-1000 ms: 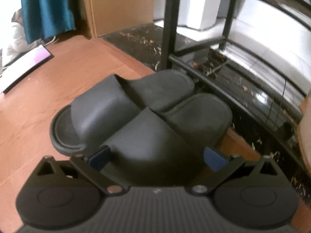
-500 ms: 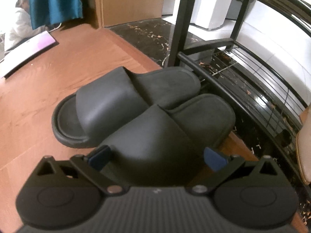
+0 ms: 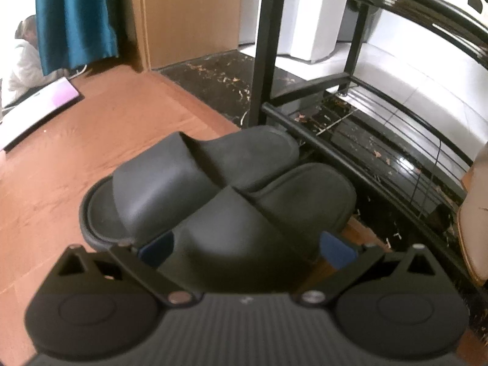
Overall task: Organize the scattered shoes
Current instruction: 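Push the beige mules onto the rack shelf with the right gripper, then open the right gripper to release the mules on the shelf, then close the left gripper on one black slide and lift it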
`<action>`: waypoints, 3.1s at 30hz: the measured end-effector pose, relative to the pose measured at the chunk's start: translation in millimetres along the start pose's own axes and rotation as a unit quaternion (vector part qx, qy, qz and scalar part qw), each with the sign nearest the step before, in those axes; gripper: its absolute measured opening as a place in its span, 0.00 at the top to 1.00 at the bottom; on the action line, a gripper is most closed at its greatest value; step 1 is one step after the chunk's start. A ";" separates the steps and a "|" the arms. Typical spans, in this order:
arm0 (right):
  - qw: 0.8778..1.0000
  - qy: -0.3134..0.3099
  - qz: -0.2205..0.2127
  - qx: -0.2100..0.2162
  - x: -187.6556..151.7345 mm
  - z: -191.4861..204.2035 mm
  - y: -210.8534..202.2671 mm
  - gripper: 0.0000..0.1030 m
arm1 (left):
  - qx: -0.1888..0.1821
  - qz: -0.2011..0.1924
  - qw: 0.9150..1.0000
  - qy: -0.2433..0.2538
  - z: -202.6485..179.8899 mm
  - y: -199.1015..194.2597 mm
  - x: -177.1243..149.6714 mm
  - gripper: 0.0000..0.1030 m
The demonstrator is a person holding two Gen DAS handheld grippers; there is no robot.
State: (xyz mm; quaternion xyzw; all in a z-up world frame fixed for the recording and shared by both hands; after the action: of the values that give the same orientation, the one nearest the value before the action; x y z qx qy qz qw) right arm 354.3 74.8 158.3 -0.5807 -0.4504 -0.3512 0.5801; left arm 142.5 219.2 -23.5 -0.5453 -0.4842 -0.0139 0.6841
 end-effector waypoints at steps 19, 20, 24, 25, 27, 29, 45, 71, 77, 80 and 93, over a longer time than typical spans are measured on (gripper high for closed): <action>0.999 0.049 0.018 -0.015 -5.1 -2.1 -32.5 0.34 | -0.008 0.020 1.000 -0.021 5.8 2.6 -2.3 0.01; 0.998 0.051 0.016 -0.015 -5.3 -2.5 -33.4 0.36 | -0.008 0.020 1.000 -0.021 5.7 2.4 -2.4 0.01; 0.997 0.032 -0.066 -0.010 -1.6 8.9 -62.3 0.26 | -0.012 0.022 0.999 -0.025 6.0 2.3 -2.4 0.01; 0.996 0.012 -0.090 0.011 -0.7 19.0 -69.3 0.15 | -0.013 0.023 0.999 -0.027 6.0 2.5 -2.4 0.01; 0.990 -0.024 -0.131 0.056 0.3 39.8 -81.2 0.10 | -0.014 0.023 0.999 -0.026 5.7 2.8 -2.4 0.01; 0.986 -0.026 -0.135 0.094 3.0 56.0 -79.6 0.10 | -0.013 0.022 0.999 -0.025 5.6 2.8 -2.5 0.01; 0.997 0.065 0.029 -0.019 2.5 78.9 9.7 0.20 | -0.016 0.005 1.000 -0.015 1.6 6.2 -0.2 0.01; 0.989 0.063 -0.130 0.006 -143.4 -126.1 -294.7 0.00 | -0.063 -0.065 0.992 0.089 -28.5 -14.6 -2.7 0.01; 0.984 0.130 -0.081 -0.092 -236.9 -197.0 -338.2 0.00 | -0.048 -0.060 0.987 0.143 -41.4 -17.6 -11.4 0.01; 0.978 0.176 -0.055 -0.096 -266.9 -208.7 -325.5 0.00 | -0.040 -0.079 0.980 0.176 -45.5 -24.6 -13.6 0.01; 0.976 0.218 0.003 0.003 -286.2 -196.9 -292.6 0.00 | 0.021 -0.016 0.978 0.206 -23.6 7.9 -20.7 0.11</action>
State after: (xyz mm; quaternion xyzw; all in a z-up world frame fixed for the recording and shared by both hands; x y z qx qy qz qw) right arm 5.2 -176.3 12.3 -0.4895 -0.3125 -0.4662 0.6674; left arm 151.1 193.9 -41.8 -0.5088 -0.3411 -0.1268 0.7802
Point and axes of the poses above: each gripper's, at about its wrist camera, not at the fingertips, and y roughly the way its jaws point, z to its left, x to its top, the point moved 4 cm from there along y, roughly the way its jaws point, and after that the axes turned 3 degrees about -z, right-handed, at the moved point
